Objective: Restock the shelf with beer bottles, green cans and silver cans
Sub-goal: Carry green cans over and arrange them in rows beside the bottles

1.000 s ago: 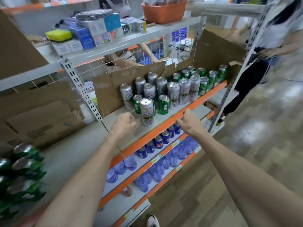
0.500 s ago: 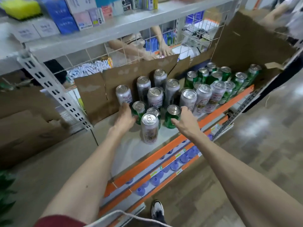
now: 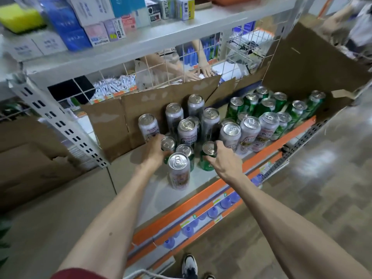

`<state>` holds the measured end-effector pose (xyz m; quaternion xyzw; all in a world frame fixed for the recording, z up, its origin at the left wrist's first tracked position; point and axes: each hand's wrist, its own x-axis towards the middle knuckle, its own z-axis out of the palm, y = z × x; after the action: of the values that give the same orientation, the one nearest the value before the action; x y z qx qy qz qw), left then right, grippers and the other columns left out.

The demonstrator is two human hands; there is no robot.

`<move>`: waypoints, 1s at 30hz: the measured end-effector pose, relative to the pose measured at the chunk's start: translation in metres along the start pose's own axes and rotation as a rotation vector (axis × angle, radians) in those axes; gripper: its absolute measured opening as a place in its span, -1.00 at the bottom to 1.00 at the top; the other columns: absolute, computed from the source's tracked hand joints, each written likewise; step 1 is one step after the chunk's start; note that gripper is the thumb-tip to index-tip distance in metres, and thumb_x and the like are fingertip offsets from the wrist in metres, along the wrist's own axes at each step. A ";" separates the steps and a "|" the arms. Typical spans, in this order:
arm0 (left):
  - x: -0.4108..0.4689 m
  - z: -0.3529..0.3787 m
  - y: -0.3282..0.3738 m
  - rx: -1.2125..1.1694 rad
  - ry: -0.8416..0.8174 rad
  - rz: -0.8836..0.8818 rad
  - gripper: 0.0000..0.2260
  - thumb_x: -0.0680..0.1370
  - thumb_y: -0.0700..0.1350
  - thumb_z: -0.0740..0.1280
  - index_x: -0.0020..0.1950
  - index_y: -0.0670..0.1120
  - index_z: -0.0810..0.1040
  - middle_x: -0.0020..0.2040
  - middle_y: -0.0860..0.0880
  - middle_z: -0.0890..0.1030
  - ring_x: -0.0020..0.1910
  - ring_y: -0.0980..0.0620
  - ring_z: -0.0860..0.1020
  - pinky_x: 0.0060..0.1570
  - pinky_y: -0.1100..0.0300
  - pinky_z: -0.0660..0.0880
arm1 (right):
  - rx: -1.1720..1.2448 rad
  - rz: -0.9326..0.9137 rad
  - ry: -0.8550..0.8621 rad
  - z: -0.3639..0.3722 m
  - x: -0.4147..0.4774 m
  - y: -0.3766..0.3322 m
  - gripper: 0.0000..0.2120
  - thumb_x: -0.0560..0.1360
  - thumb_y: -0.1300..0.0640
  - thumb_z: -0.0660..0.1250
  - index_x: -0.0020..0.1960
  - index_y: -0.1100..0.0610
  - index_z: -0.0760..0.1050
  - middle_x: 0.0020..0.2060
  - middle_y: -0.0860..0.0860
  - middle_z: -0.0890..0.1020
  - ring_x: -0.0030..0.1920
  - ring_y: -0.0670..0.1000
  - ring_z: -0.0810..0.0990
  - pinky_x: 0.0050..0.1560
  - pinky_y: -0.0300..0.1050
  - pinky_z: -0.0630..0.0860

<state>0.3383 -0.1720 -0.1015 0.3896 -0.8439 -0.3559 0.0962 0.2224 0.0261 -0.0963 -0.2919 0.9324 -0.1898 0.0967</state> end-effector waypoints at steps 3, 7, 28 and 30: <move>-0.013 -0.013 0.003 -0.027 0.012 -0.012 -0.64 0.43 -0.06 0.53 0.16 -0.03 0.52 0.01 0.04 0.62 -0.03 0.01 0.56 -0.25 0.23 0.39 | 0.020 -0.017 0.006 -0.013 -0.003 -0.001 -0.55 0.51 -0.18 0.35 0.16 0.14 0.35 0.02 0.19 0.63 0.00 0.25 0.60 -0.19 -0.01 0.39; -0.034 -0.048 0.015 -0.016 0.083 0.015 -0.55 0.34 0.06 0.56 0.18 0.03 0.56 0.05 -0.01 0.66 0.04 -0.06 0.61 0.00 0.07 0.53 | 0.004 -0.064 0.049 -0.043 -0.006 -0.010 -0.54 0.49 -0.21 0.37 0.15 0.12 0.39 0.02 0.17 0.63 0.00 0.23 0.59 -0.18 -0.02 0.38; -0.184 -0.265 -0.042 0.006 0.481 -0.169 -0.53 0.36 0.04 0.57 0.20 -0.04 0.55 0.07 0.02 0.62 0.01 0.05 0.57 -0.09 0.17 0.44 | 0.139 -0.446 0.037 -0.076 -0.062 -0.226 -0.54 0.40 -0.22 0.44 0.09 0.10 0.51 0.02 0.14 0.66 -0.02 0.21 0.62 -0.12 -0.03 0.50; -0.197 -0.279 -0.069 0.013 0.503 -0.221 -0.53 0.35 0.07 0.57 0.19 -0.03 0.56 0.05 0.03 0.62 0.01 0.04 0.58 -0.08 0.16 0.45 | 0.149 -0.492 -0.016 -0.054 -0.074 -0.257 -0.55 0.39 -0.24 0.45 0.08 0.08 0.51 0.01 0.13 0.67 -0.02 0.20 0.63 -0.07 0.02 0.55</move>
<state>0.6350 -0.2062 0.0774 0.5562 -0.7480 -0.2511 0.2608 0.3971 -0.1093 0.0629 -0.5033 0.8160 -0.2736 0.0765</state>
